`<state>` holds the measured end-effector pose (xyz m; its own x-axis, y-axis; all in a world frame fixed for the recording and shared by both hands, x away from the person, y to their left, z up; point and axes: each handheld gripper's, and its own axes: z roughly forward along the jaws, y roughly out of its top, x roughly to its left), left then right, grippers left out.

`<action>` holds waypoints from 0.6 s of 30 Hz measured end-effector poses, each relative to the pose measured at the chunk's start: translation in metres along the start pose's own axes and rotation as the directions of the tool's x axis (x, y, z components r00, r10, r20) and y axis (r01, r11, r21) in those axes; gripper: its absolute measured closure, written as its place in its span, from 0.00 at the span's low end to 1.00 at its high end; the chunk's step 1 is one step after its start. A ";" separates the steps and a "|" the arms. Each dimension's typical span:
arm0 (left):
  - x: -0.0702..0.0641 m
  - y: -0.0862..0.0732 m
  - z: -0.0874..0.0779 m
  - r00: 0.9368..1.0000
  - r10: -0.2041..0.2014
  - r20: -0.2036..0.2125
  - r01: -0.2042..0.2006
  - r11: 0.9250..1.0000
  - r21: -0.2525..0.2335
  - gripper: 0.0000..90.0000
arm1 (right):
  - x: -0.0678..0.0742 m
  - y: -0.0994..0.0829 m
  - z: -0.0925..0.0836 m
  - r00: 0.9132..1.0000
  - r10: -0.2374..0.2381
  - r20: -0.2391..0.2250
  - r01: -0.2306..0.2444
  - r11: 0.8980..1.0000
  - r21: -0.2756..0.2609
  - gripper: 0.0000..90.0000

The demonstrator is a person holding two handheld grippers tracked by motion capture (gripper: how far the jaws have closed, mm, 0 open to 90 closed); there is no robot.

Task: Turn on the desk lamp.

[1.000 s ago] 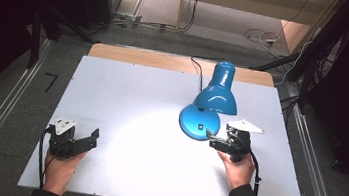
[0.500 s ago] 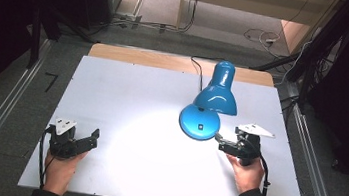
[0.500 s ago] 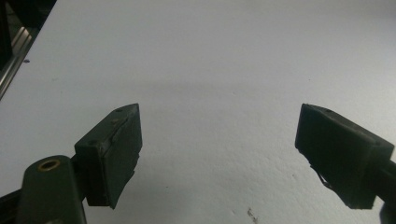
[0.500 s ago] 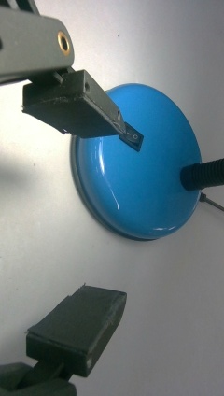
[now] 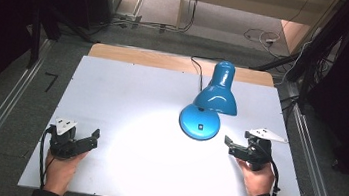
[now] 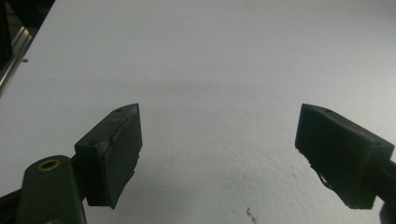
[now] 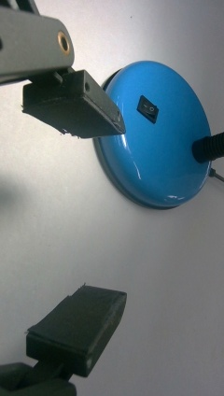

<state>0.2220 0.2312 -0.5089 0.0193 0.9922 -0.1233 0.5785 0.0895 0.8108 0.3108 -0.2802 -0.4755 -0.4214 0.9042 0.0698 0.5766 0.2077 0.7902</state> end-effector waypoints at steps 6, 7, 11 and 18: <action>0.000 0.000 0.000 1.000 0.002 -0.003 -0.002 1.000 0.004 0.17 | -0.009 -0.004 -0.006 1.000 0.016 0.000 -0.016 1.000 0.009 0.17; 0.000 0.000 0.000 1.000 0.002 -0.003 -0.002 1.000 0.005 0.17 | -0.011 -0.005 -0.007 1.000 0.019 0.002 -0.019 1.000 0.010 0.17; -0.001 0.000 0.000 1.000 0.004 -0.005 -0.004 1.000 0.005 0.17 | -0.016 -0.006 -0.013 1.000 0.028 0.002 -0.028 1.000 0.005 0.17; -0.001 -0.001 0.000 1.000 0.002 -0.004 -0.002 1.000 0.007 0.17 | -0.030 -0.011 -0.022 0.998 0.054 0.022 -0.054 0.999 0.002 0.17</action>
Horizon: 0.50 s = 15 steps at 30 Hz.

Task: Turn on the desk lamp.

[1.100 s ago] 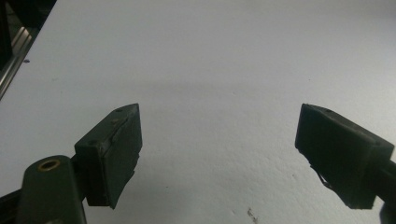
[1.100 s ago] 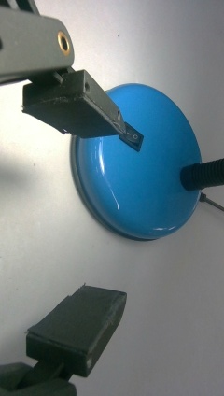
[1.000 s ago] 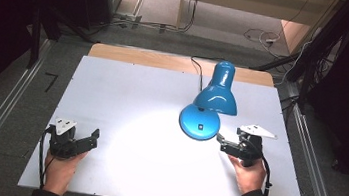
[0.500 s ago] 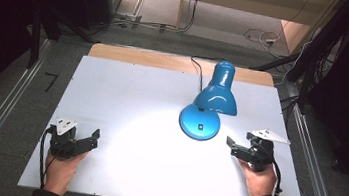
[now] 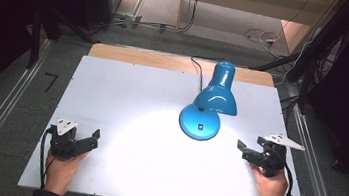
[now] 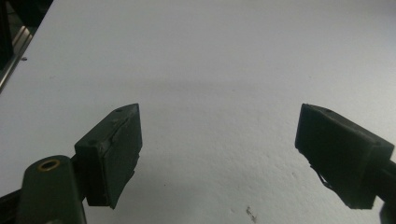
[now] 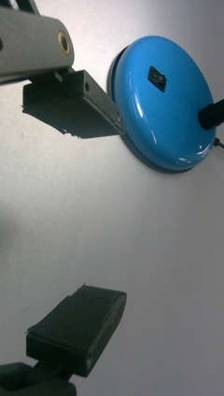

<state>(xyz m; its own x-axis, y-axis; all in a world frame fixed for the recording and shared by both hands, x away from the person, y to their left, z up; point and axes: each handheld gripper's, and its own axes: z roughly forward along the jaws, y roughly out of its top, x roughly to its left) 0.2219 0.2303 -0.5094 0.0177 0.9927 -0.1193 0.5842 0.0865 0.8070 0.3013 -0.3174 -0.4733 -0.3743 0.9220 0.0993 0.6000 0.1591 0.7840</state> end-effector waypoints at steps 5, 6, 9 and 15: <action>0.000 0.000 0.000 1.000 -0.002 -0.002 0.002 1.000 0.000 0.17 | -0.010 -0.005 -0.005 1.000 0.020 0.014 -0.020 1.000 0.005 0.17; 0.000 0.000 0.000 1.000 0.000 -0.003 0.000 1.000 0.001 0.17 | -0.012 -0.006 -0.006 1.000 0.023 0.016 -0.023 1.000 0.003 0.17; 0.000 0.000 0.000 1.000 -0.001 -0.004 0.001 1.000 0.001 0.17 | -0.016 -0.007 -0.009 0.999 0.033 0.023 -0.033 0.999 0.001 0.17; 0.000 -0.001 0.000 1.000 -0.003 -0.006 0.003 1.000 0.002 0.17 | -0.025 -0.009 -0.016 0.998 0.058 0.023 -0.058 0.998 -0.010 0.17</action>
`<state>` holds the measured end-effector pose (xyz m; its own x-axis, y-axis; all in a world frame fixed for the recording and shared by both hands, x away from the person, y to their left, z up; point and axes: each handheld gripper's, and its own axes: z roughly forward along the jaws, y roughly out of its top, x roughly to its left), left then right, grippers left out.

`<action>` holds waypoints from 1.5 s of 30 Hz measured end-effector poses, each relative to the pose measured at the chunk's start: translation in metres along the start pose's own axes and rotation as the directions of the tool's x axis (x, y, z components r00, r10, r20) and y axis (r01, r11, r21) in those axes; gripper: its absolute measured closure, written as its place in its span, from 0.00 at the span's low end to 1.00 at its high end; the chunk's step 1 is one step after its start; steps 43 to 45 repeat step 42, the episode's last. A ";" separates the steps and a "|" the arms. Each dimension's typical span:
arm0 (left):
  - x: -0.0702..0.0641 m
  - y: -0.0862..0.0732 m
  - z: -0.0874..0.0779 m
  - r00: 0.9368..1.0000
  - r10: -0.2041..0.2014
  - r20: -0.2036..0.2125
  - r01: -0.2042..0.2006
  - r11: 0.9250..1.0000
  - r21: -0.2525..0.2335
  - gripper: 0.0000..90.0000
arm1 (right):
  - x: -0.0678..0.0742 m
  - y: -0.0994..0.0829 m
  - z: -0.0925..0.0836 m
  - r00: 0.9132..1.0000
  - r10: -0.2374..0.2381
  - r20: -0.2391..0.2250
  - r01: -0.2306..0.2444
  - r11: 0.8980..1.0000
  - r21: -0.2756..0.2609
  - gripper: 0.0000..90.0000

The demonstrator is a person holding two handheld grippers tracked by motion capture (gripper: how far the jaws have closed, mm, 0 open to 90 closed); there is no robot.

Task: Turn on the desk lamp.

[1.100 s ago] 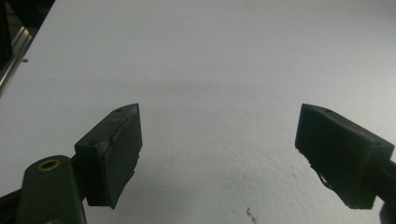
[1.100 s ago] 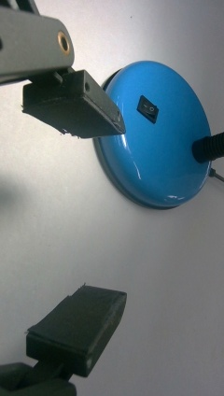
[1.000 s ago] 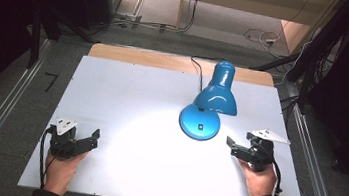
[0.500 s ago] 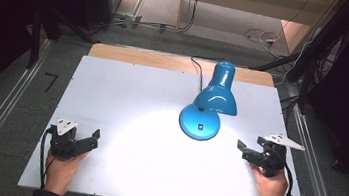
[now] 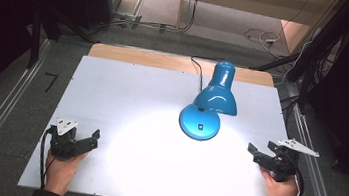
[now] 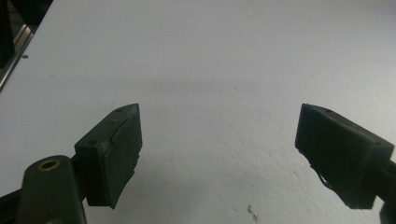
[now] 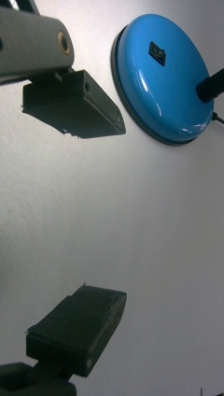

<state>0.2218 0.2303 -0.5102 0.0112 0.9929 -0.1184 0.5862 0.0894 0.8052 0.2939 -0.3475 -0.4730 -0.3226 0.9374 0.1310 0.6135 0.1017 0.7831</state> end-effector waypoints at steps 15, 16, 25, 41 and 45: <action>0.000 0.000 0.001 1.000 -0.002 -0.003 0.002 1.000 0.002 0.17 | -0.022 -0.009 -0.013 0.999 0.031 0.042 -0.030 1.000 -0.004 0.17; 0.000 0.000 0.001 1.000 -0.002 -0.003 0.002 1.000 0.002 0.17 | -0.023 -0.010 -0.014 0.998 0.032 0.047 -0.032 0.999 -0.004 0.17; 0.001 0.000 0.001 1.000 -0.002 -0.004 0.002 1.000 0.004 0.17 | -0.036 -0.018 -0.022 0.996 0.049 0.074 -0.049 0.999 0.000 0.17; -0.002 -0.004 0.001 0.999 0.022 -0.023 -0.021 0.999 0.027 0.17 | -0.048 -0.032 -0.019 0.989 0.022 0.149 -0.031 0.998 0.055 0.16; -0.002 -0.005 0.001 0.999 0.028 -0.031 -0.027 0.999 0.036 0.17 | -0.048 -0.032 -0.016 0.987 0.011 0.162 -0.022 0.997 0.068 0.16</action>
